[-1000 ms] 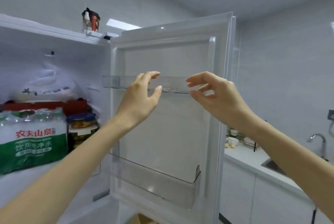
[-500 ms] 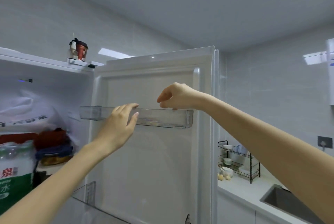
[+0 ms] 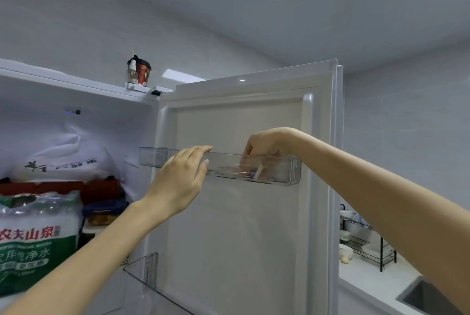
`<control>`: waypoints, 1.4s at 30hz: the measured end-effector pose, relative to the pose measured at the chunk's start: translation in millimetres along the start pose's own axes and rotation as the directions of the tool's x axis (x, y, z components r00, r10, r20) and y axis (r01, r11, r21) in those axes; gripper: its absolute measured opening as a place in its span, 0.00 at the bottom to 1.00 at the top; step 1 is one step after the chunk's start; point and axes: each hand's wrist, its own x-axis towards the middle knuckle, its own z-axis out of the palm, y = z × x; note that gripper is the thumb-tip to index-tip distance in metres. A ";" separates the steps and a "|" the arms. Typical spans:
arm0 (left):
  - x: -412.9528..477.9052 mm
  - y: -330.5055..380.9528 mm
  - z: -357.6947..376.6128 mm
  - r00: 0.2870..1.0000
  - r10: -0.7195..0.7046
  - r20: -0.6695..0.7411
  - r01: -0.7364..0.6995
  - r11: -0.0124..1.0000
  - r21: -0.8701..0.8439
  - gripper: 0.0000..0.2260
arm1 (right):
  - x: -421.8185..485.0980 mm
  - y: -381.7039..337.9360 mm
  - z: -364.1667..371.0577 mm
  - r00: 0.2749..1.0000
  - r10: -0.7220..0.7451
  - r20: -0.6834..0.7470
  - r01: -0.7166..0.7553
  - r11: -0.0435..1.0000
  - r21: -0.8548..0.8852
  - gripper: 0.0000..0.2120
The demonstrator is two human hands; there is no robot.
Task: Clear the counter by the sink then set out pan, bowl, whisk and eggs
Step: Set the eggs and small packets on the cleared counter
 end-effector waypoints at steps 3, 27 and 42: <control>5.3 -2.8 -2.6 1.000 0.012 0.010 -0.012 0.999 -0.031 0.24 | -3.6 3.2 -0.3 0.988 -0.053 -0.147 0.049 0.998 -0.028 0.15; 127.1 8.9 8.2 0.546 -0.113 0.830 0.350 0.931 -0.103 0.10 | -30.3 42.7 21.3 0.574 -0.160 -0.803 0.449 0.882 0.145 0.08; 79.0 47.4 -6.7 0.951 -0.158 0.267 0.304 0.650 -0.697 0.08 | -63.3 49.4 31.3 0.280 -0.105 -0.954 0.592 0.802 0.086 0.04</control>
